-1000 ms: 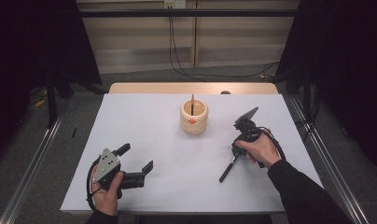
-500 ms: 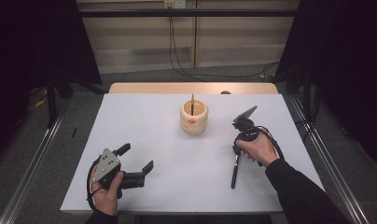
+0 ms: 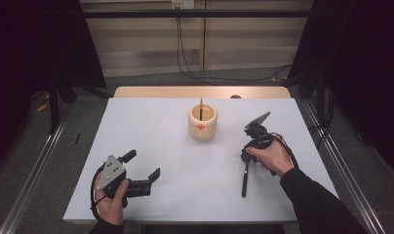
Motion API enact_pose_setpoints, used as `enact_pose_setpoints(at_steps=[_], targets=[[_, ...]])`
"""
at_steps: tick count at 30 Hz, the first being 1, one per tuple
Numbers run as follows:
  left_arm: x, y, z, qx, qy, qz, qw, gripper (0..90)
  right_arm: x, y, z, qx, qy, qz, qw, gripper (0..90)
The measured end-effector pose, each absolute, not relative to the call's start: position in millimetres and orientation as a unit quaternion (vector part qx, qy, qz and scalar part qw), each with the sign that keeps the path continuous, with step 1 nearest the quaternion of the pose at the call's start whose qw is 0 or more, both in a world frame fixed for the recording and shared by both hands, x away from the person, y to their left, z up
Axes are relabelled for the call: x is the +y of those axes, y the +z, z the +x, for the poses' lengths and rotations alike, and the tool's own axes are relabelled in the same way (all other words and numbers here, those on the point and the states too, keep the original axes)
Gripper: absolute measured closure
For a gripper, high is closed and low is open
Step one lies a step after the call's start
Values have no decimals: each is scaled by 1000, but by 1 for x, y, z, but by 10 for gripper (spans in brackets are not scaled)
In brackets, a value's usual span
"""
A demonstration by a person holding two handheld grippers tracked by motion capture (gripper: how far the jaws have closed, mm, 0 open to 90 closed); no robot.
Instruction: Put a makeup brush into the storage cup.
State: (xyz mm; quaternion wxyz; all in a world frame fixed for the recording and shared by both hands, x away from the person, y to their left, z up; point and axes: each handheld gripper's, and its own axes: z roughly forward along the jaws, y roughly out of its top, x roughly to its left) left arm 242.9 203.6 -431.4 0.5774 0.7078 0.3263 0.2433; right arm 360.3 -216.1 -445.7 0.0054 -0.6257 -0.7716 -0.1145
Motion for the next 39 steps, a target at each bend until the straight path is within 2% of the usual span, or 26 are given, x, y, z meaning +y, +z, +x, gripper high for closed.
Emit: enact_pose_setpoints(at_steps=[3, 9, 11, 15, 21, 39], targets=[[204, -432, 243, 327, 243, 708, 577, 10, -214, -446, 356, -769, -106, -630, 11, 503], [203, -432, 243, 329, 243, 707, 577, 10, -211, -445, 350, -768, -96, -632, 18, 525], [203, -432, 243, 328, 243, 708, 576, 10, -207, -447, 348, -772, -91, -629, 21, 583], [203, -432, 243, 326, 241, 708, 578, 10, -205, -448, 348, -784, -79, -616, -3, 771], [203, -432, 243, 325, 240, 709, 578, 10, -209, -448, 349, -793, -86, -603, 11, 775], [203, -432, 243, 327, 240, 709, 576, 10, -206, -449, 346, -826, -88, -557, -7, 778]])
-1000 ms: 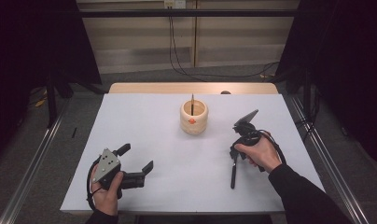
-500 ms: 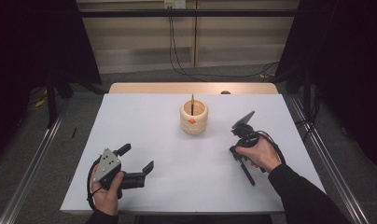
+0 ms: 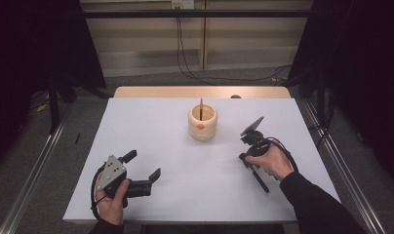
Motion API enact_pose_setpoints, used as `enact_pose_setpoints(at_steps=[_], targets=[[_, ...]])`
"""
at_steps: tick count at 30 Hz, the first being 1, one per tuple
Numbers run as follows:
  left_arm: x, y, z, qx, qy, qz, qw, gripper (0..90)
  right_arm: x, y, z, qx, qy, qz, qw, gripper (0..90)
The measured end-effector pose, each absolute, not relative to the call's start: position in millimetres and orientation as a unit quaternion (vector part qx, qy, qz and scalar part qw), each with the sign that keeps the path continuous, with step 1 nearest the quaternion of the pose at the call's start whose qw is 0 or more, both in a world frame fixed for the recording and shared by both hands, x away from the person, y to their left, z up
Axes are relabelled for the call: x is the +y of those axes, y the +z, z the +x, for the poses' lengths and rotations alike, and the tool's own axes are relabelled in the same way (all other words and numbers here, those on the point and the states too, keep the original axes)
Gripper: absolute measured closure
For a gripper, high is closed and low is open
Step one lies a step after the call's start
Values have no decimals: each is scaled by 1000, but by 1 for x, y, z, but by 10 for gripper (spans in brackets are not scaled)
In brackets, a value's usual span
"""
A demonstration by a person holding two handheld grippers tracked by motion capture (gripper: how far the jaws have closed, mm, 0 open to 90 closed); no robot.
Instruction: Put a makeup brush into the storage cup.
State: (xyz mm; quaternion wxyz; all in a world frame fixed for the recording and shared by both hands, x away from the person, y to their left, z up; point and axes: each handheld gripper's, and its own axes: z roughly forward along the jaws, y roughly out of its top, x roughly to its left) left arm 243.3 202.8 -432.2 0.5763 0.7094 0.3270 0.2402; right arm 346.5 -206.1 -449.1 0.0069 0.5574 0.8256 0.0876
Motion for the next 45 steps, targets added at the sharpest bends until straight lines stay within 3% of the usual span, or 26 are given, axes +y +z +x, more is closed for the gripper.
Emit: enact_pose_setpoints(at_steps=[11, 45], targets=[[203, -432, 243, 328, 241, 708, 577, 10, -213, -441, 345, 814, 129, 566, -13, 779], [203, -432, 243, 324, 241, 710, 577, 10, -246, -406, 332, 770, 355, 530, 17, 779]])
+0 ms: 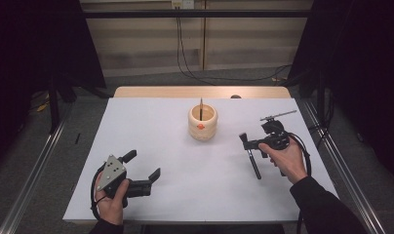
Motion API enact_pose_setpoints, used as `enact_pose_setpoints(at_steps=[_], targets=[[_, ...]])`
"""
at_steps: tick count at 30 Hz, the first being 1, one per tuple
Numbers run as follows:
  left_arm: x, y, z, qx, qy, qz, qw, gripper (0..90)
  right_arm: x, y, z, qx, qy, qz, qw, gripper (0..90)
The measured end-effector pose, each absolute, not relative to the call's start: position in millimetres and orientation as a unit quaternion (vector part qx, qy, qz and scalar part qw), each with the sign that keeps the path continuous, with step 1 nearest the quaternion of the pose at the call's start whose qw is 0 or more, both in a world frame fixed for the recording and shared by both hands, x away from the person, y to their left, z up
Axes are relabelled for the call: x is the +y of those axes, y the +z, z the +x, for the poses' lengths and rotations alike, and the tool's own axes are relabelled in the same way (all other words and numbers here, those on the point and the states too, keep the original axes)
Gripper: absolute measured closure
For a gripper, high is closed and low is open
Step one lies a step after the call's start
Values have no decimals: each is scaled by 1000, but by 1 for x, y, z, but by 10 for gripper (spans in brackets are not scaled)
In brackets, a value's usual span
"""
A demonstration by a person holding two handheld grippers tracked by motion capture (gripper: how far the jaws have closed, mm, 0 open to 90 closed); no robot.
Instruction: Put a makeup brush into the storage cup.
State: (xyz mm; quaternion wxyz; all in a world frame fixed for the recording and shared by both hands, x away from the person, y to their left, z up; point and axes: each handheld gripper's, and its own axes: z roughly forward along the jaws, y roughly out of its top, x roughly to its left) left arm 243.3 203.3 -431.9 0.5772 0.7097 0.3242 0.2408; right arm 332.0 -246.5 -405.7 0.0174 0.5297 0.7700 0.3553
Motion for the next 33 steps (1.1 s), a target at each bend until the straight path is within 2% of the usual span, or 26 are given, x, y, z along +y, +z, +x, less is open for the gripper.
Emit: enact_pose_setpoints(at_steps=[11, 33], targets=[[203, -432, 243, 327, 242, 708, 577, 11, -252, -401, 328, 764, 387, 516, 21, 778], [203, -432, 243, 326, 243, 710, 576, 11, -258, -391, 305, 723, 496, 467, 114, 778]])
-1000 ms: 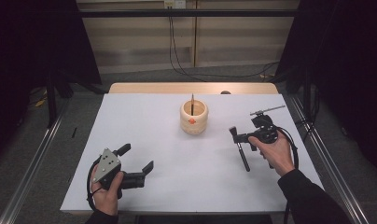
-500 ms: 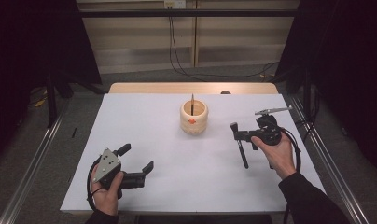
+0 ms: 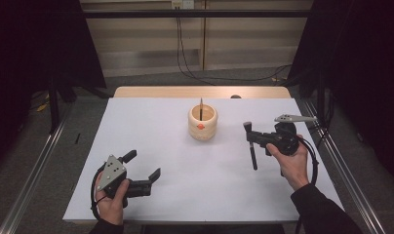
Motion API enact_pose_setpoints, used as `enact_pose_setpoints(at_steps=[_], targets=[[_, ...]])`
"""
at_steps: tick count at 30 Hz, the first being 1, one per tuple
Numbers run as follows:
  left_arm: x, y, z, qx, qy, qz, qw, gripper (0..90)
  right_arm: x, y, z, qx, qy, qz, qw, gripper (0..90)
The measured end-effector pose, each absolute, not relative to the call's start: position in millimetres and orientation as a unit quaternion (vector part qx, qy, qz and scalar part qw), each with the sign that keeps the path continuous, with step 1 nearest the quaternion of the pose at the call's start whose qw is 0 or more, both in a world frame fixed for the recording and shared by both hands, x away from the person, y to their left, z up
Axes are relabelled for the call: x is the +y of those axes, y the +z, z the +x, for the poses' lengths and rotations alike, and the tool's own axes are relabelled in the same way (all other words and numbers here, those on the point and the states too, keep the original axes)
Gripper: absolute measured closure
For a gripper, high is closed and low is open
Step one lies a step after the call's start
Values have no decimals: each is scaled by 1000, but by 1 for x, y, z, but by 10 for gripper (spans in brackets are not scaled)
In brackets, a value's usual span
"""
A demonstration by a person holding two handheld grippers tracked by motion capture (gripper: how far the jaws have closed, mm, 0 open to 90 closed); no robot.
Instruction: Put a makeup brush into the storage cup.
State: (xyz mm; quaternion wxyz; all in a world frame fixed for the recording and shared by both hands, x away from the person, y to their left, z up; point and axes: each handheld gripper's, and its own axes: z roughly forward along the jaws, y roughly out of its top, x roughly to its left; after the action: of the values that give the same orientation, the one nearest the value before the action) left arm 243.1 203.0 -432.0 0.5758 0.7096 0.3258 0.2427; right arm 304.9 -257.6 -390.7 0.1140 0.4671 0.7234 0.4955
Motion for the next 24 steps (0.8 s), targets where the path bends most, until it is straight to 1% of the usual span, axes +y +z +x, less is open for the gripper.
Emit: enact_pose_setpoints(at_steps=[4, 9, 24], targets=[[203, -432, 243, 326, 243, 710, 575, 10, -260, -392, 303, 709, 519, 458, 131, 778], [203, -432, 243, 327, 243, 709, 575, 11, -265, -394, 302, 686, 554, 453, 130, 777], [205, -432, 242, 324, 243, 710, 576, 11, -268, -391, 293, 657, 601, 421, 172, 778]])
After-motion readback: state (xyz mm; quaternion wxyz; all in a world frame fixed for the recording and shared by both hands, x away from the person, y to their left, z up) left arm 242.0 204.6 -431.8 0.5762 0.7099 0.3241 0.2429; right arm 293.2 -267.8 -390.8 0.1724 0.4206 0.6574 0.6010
